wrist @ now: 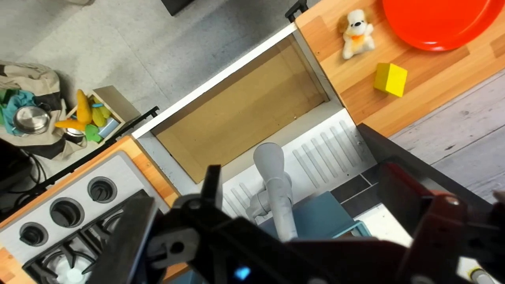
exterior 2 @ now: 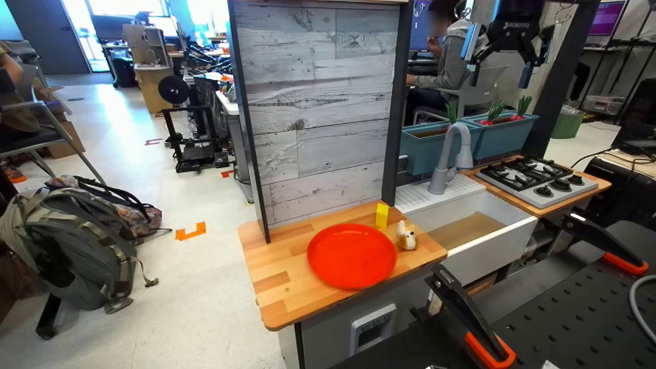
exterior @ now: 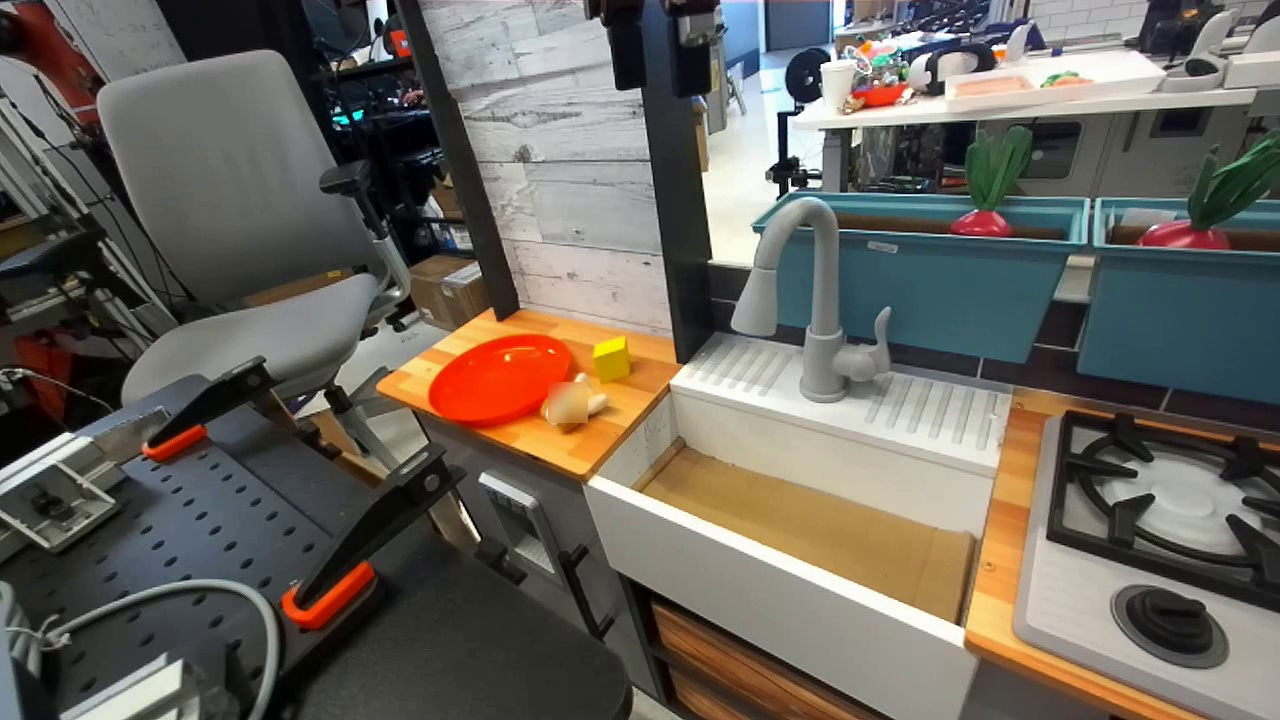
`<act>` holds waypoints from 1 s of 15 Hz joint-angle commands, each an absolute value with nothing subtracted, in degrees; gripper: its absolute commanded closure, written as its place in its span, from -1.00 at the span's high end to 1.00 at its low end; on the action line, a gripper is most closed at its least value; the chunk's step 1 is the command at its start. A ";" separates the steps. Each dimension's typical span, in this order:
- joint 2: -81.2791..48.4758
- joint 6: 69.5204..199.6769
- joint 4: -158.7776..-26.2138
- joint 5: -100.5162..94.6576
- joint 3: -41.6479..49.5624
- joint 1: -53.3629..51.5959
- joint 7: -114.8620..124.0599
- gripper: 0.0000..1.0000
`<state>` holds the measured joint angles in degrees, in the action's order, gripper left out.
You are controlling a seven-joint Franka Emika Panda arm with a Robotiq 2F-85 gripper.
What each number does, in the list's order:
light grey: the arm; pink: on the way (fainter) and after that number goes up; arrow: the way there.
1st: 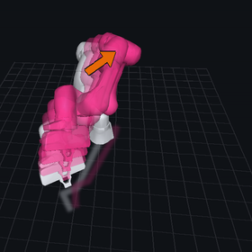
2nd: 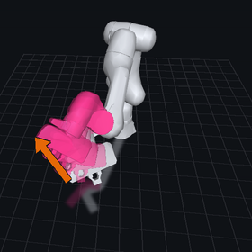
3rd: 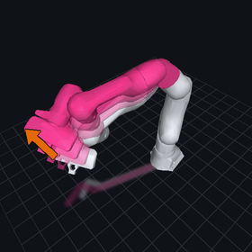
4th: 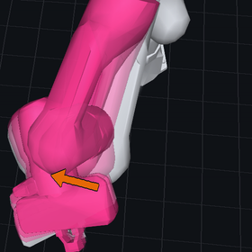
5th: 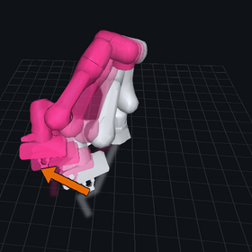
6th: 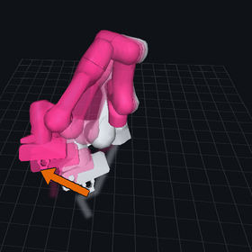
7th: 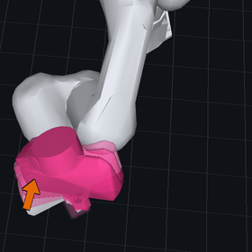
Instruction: Turn the tap faucet to the left
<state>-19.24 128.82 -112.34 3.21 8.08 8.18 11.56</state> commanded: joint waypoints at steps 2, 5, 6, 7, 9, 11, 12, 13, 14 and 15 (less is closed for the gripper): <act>-21.73 133.64 -111.32 -1.01 8.64 8.19 7.10 1.00; -24.54 136.33 -109.62 -0.54 8.07 8.91 3.85 1.00; -25.65 137.19 -109.11 -0.14 7.80 9.17 2.57 1.00; -26.85 137.87 -108.43 0.12 7.61 9.39 1.51 1.00; -29.41 138.85 -106.73 0.80 7.26 9.95 -0.12 1.00; -31.81 138.88 -104.94 1.31 6.93 10.60 -1.35 1.00; -33.05 139.09 -103.95 1.62 6.77 11.01 -1.77 1.00; -34.34 138.42 -102.62 2.19 6.37 11.61 -2.61 1.00; -35.28 137.62 -101.58 2.76 5.92 12.20 -3.45 1.00; -36.45 137.49 -100.49 3.24 5.52 12.66 -4.03 1.00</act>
<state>-32.70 138.34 -105.08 0.86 7.47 10.25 -0.78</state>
